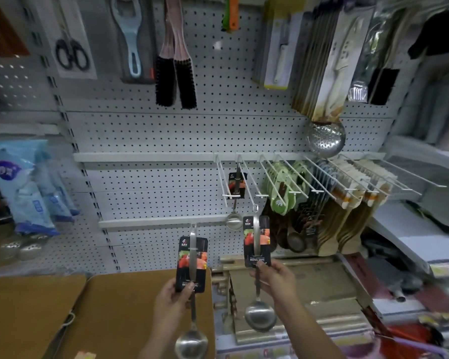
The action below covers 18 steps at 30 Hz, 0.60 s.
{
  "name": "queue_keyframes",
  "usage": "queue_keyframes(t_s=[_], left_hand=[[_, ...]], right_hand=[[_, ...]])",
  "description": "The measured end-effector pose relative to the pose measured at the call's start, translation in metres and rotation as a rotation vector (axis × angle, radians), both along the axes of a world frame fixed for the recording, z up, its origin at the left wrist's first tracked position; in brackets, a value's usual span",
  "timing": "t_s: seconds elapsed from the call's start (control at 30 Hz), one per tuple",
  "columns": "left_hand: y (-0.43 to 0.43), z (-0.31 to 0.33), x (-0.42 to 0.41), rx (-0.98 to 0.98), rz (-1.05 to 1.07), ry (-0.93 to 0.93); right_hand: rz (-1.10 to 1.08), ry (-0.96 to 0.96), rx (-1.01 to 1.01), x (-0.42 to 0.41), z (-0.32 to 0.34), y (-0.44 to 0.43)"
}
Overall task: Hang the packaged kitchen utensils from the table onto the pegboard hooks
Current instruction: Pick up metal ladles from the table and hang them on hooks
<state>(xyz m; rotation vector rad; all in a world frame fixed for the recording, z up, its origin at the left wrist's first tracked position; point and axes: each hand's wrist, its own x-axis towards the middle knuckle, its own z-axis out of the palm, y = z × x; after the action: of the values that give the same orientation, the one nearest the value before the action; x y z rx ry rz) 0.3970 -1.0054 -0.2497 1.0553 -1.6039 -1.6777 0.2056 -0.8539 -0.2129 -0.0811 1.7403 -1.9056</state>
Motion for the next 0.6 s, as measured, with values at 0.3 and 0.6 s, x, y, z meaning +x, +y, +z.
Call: queue_keyframes(t_s=[0.3, 0.6], left_hand=[[0.021, -0.005, -0.02, 0.007, 0.066, -0.002], [0.029, -0.029, -0.03, 0.025, 0.056, -0.032]], right_hand=[[0.032, -0.033, 0.004, -0.034, -0.008, -0.013], [0.035, -0.042, 0.003, -0.084, 0.0, -0.067]])
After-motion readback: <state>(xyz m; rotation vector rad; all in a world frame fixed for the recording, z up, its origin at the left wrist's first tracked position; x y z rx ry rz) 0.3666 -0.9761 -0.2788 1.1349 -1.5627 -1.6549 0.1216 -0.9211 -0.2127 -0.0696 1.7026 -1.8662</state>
